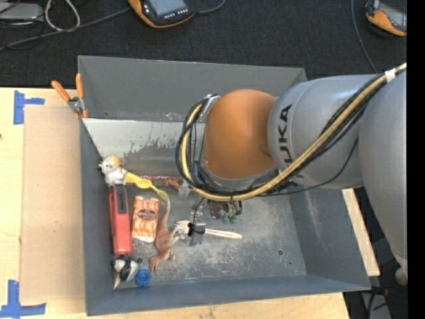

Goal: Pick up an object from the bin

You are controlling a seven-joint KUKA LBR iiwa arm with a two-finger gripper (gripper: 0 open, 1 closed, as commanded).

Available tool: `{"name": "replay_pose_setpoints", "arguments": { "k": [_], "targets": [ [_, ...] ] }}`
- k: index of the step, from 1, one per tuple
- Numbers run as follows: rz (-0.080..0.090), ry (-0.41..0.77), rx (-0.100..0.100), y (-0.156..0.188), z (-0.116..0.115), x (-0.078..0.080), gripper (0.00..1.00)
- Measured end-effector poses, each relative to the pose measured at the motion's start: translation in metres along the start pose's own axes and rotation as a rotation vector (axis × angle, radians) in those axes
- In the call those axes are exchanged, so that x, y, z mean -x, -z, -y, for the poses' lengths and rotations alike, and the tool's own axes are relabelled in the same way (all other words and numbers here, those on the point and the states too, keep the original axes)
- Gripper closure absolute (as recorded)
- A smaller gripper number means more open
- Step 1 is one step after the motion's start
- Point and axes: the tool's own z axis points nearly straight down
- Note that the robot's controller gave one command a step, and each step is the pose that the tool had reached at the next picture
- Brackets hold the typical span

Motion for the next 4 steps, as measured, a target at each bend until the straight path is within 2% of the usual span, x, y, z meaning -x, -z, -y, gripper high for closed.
{"name": "replay_pose_setpoints", "arguments": {
  "k": [1, 2, 3, 4],
  "targets": [
    [0.008, -0.003, 0.001, 0.004, 0.001, 0.002, 0.00],
    [0.004, 0.024, 0.000, -0.044, 0.029, 0.030, 0.00],
    [0.010, 0.058, 0.003, 0.013, 0.021, 0.018, 0.00],
    [0.004, 0.092, 0.002, -0.005, 0.047, 0.019, 0.00]
  ]
}}
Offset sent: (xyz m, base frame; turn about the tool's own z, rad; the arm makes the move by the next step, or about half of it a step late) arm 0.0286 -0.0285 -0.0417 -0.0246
